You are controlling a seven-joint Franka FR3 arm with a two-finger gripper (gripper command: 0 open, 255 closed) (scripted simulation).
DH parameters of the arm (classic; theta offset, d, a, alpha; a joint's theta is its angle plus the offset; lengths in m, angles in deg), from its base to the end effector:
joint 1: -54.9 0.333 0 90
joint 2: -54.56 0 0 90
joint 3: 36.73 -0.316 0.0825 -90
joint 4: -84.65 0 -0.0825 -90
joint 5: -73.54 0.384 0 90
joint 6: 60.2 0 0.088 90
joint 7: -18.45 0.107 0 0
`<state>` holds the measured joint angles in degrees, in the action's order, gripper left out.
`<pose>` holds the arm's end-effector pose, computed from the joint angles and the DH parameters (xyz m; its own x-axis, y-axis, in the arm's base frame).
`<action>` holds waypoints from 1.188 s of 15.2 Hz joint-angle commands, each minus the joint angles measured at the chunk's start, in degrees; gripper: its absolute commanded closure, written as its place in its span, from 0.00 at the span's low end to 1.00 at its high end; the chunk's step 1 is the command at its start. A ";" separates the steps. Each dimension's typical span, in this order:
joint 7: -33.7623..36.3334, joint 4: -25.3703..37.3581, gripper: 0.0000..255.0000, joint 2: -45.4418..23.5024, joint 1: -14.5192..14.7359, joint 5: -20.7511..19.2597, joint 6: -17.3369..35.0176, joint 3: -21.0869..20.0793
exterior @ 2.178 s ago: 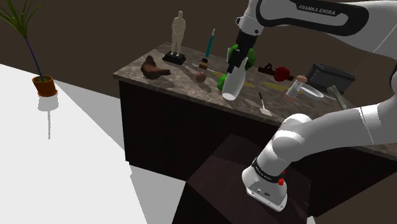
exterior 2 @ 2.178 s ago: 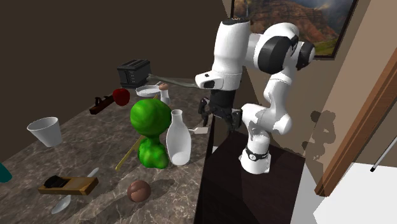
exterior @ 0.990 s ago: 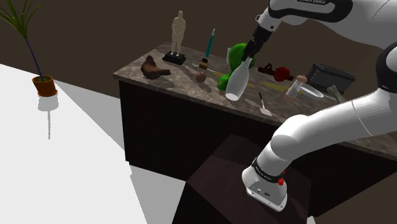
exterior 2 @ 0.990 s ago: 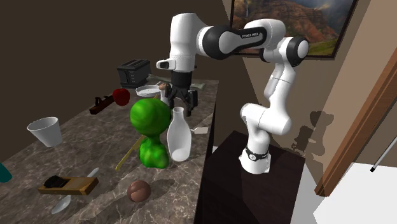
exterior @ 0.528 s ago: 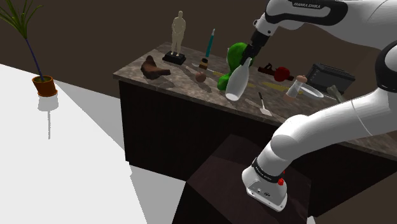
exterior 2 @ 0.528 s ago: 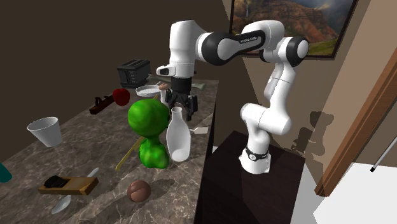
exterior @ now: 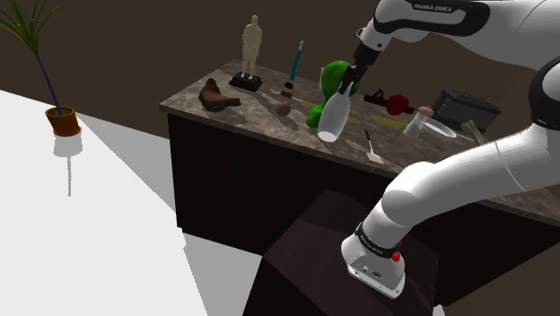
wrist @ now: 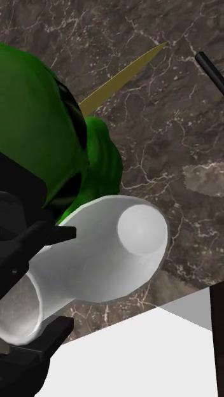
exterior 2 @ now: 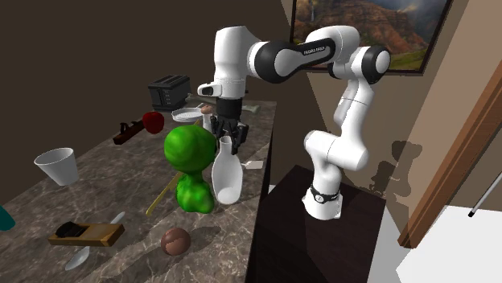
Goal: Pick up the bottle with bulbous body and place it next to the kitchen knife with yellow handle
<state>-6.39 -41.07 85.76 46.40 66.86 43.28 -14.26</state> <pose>0.3326 -0.2457 0.5856 0.9880 -0.0481 0.1468 -0.0451 -0.9987 -0.0239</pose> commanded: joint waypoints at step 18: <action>-0.01 12.63 1.00 -2.41 0.91 1.23 -10.42 -0.77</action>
<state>-6.46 -29.49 83.61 47.21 67.97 33.64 -14.95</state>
